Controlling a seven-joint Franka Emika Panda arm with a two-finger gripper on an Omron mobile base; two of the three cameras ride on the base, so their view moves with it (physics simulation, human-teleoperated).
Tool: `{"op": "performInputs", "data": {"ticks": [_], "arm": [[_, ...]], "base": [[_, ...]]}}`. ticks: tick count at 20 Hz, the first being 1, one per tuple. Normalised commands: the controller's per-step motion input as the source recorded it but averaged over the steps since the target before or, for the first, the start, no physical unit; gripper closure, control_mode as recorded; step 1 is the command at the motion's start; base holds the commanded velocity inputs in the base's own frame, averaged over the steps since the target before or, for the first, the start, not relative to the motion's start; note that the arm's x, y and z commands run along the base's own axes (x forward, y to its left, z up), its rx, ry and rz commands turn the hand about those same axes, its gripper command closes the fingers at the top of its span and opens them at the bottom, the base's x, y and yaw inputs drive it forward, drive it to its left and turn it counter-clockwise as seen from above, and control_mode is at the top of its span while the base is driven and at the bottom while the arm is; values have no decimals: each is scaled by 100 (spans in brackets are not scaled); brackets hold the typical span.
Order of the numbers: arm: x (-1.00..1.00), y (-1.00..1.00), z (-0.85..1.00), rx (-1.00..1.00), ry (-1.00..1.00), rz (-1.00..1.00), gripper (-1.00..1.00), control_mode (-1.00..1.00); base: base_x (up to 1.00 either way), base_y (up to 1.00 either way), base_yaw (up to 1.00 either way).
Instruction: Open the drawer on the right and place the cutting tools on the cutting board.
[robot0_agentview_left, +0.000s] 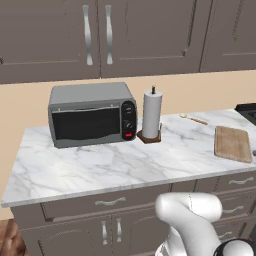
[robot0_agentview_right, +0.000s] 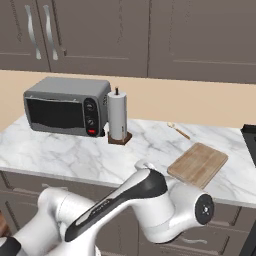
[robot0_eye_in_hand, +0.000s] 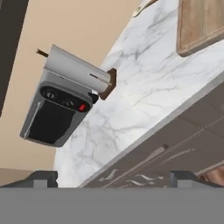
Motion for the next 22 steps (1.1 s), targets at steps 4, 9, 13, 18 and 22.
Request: {"op": "performInputs", "data": {"ticks": [4, 9, 13, 18, 22], "arm": [[0, -16, -46, 7, 0, -10, -100, -100], [0, -7, -49, 5, 0, -10, -100, -100], [0, -2, -45, 4, 0, -10, -100, -100], [0, -10, -33, 9, 0, -4, -100, -100], [5, -10, -27, 14, 0, 0, -100, -100]], "base": [[0, 0, 0], [0, 0, 0], [0, 0, 0], [0, 0, 0], [0, 0, 0]]}}
